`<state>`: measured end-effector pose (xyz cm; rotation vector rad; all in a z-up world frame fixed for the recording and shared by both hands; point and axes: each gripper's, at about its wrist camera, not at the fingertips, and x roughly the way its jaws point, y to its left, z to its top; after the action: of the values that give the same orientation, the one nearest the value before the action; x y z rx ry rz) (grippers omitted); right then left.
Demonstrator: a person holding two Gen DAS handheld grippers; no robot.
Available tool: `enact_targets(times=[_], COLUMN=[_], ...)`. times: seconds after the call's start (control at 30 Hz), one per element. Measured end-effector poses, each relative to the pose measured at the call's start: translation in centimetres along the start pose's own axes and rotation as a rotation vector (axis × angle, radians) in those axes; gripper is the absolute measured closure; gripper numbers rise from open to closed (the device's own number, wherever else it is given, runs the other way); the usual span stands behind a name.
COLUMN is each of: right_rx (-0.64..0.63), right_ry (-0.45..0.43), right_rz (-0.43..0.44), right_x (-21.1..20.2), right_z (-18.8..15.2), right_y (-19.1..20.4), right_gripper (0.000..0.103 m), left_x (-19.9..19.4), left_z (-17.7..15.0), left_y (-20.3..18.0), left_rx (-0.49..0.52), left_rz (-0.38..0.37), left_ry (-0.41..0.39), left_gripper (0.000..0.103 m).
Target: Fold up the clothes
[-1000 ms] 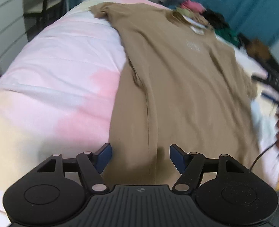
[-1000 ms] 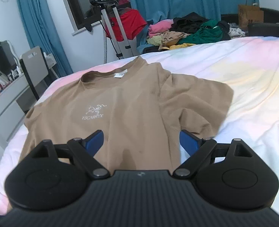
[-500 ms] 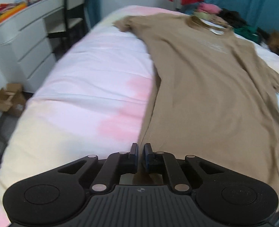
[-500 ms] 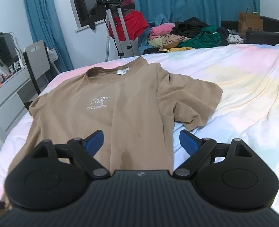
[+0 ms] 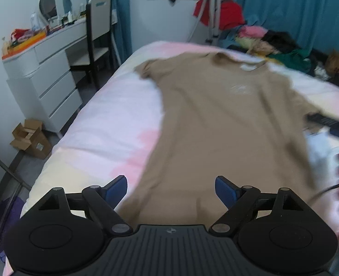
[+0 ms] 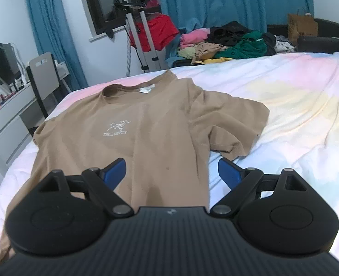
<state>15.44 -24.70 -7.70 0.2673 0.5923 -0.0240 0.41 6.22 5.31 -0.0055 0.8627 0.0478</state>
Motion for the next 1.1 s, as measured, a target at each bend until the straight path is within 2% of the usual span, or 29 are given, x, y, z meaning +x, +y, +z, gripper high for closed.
enact_targets(times=[0.07, 0.23, 0.37, 0.5, 0.57, 0.7, 0.83, 1.03, 1.1], right_rx=[0.018, 0.047, 0.069, 0.116, 0.134, 0.158, 0.169, 0.201, 0.220], right_ry=[0.004, -0.002, -0.016, -0.009, -0.004, -0.002, 0.001, 0.016, 0.018], right_rz=[-0.010, -0.037, -0.057, -0.057, -0.055, -0.047, -0.035, -0.017, -0.011], right_x=[0.2, 0.5, 0.5, 0.5, 0.5, 0.4, 0.4, 0.7, 0.8], right_z=[0.1, 0.5, 0.9, 1.0, 0.9, 0.9, 0.9, 1.0, 1.0], right_y=[-0.4, -1.2, -1.7, -2.6, -2.9, -3.2, -3.4, -3.7, -3.9], right_gripper=[0.014, 0.014, 0.014, 0.014, 0.014, 0.014, 0.014, 0.014, 0.015], left_x=[-2.9, -10.2, -15.7, -18.7, -18.4, -17.6, -16.7, -15.8, -14.8], left_z=[0.8, 1.9, 1.1, -0.2, -0.6, -1.0, -0.5, 0.5, 0.4], left_y=[-2.1, -8.5, -12.9, -15.4, -15.5, -15.2, -13.8, -13.9, -14.6], left_rx=[-0.007, 0.052, 0.138, 0.232, 0.251, 0.240, 0.207, 0.198, 0.212], left_rz=[-0.027, -0.120, -0.232, -0.320, -0.316, -0.337, -0.366, -0.352, -0.317], left_ry=[-0.017, -0.079, -0.127, -0.177, -0.186, -0.143, -0.140, -0.165, -0.196], left_gripper=[0.015, 0.006, 0.005, 0.002, 0.001, 0.001, 0.001, 0.001, 0.001])
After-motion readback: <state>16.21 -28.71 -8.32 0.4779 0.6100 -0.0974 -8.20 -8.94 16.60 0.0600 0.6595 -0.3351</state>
